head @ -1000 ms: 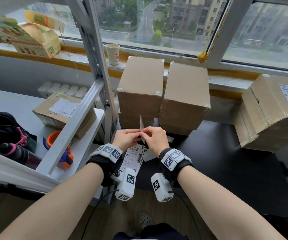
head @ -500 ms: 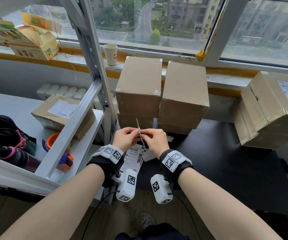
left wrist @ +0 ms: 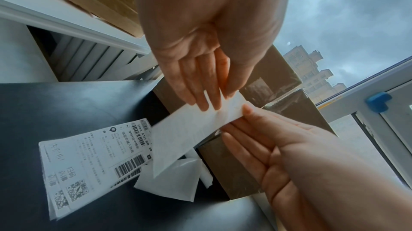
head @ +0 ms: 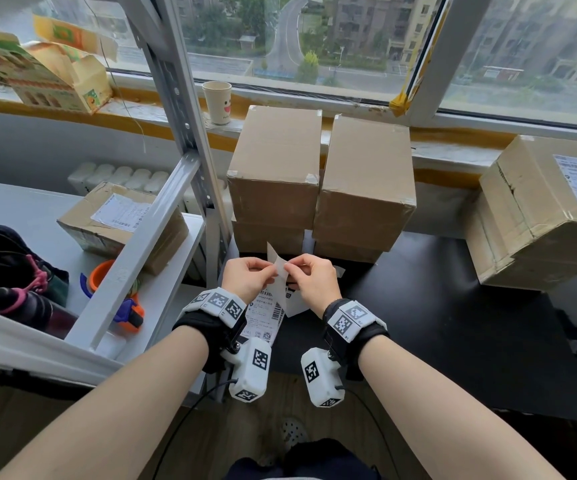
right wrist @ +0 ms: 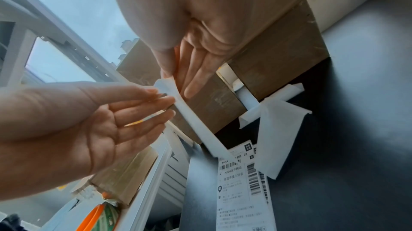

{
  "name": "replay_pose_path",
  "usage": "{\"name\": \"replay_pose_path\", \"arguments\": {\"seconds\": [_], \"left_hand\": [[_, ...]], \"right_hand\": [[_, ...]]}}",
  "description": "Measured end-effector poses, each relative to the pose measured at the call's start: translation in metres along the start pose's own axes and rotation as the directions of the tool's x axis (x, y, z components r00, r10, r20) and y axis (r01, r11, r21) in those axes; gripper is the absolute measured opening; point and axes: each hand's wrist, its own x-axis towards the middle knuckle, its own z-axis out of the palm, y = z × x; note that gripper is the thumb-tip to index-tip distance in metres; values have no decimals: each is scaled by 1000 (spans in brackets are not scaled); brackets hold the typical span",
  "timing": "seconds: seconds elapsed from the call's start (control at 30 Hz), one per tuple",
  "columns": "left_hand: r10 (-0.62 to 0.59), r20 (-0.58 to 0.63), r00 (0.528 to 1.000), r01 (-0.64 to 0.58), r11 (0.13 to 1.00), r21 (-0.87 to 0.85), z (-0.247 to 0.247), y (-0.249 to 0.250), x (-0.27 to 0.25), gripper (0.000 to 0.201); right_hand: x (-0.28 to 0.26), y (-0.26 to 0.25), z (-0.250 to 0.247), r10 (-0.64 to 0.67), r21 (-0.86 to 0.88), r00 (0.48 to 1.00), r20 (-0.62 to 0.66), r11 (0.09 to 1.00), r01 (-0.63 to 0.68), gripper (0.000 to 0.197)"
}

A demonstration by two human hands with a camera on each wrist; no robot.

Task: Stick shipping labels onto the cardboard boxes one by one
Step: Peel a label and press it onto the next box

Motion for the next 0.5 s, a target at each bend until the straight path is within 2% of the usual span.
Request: {"name": "replay_pose_path", "arguments": {"seconds": [0.1, 0.23, 0.5], "left_hand": [[-34, -43, 998, 34, 999, -1, -1, -7, -2, 11], [-142, -40, 989, 138, 985, -101, -6, -19, -5, 12], [-332, -117, 936, 295, 922, -253, -16, -53, 4, 12]], "right_hand": [[-2, 6, -2, 95, 117, 995, -11, 989, -93, 11], [-2, 19, -10, 199, 224, 979, -39, 957, -186, 7], [4, 44, -35, 301, 240, 936, -182, 937, -254, 9]]}}
